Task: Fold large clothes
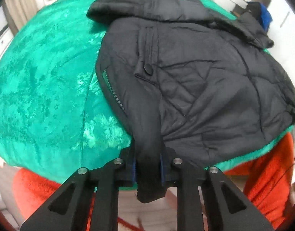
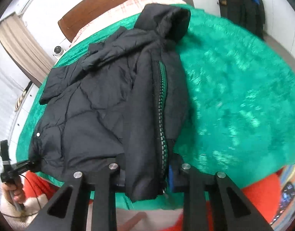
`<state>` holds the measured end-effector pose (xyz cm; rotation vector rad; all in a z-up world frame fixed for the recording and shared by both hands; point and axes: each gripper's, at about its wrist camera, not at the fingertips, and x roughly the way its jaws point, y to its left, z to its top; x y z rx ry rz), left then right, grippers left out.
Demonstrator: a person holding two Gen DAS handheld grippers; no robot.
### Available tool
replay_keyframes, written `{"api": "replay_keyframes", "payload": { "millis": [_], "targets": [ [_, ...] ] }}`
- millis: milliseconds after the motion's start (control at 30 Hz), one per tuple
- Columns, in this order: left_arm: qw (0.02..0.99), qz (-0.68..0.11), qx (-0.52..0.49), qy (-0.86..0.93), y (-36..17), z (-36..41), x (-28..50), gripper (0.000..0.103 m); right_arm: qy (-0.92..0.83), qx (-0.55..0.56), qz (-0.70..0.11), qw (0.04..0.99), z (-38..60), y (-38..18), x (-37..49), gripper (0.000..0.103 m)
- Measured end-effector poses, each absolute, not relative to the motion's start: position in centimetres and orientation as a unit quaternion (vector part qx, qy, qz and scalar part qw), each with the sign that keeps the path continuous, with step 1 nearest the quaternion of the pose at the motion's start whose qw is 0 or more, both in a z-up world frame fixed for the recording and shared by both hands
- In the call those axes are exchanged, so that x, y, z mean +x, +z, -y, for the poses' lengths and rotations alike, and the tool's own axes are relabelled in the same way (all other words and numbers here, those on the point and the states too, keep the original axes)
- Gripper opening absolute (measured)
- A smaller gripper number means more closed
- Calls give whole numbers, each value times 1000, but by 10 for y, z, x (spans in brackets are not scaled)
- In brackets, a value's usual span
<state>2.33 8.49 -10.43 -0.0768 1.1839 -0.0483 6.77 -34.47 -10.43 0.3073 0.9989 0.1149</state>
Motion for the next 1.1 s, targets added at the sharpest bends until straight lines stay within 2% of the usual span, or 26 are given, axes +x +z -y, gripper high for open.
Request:
{"api": "replay_keyframes", "payload": {
  "millis": [133, 333, 433, 500, 567, 700, 900, 1100],
  "targets": [
    [821, -570, -24, -7, -123, -80, 21, 18, 40, 176, -516, 838, 344, -152, 81, 28],
    [829, -559, 1, 3, -118, -67, 11, 20, 27, 148, -504, 850, 332, -148, 83, 31],
    [833, -554, 3, 9, -113, -65, 5, 26, 20, 166, -499, 850, 337, -147, 78, 44],
    [835, -550, 14, 14, -111, -64, 5, 41, 5, 169, -497, 851, 340, -146, 73, 62],
    [836, -548, 26, 22, -103, -50, -3, 53, -4, 172, -494, 853, 347, -145, 68, 68],
    [853, -522, 19, 18, -74, -48, -17, 72, -26, 158, -480, 862, 352, -132, 55, 75],
    [892, -448, -34, 51, -26, -70, -26, 96, -57, 109, -445, 887, 346, -109, 37, 77],
    [901, -422, -61, 81, -19, -97, -5, 97, -54, 42, -386, 920, 327, -74, 34, 77]
  ]
}}
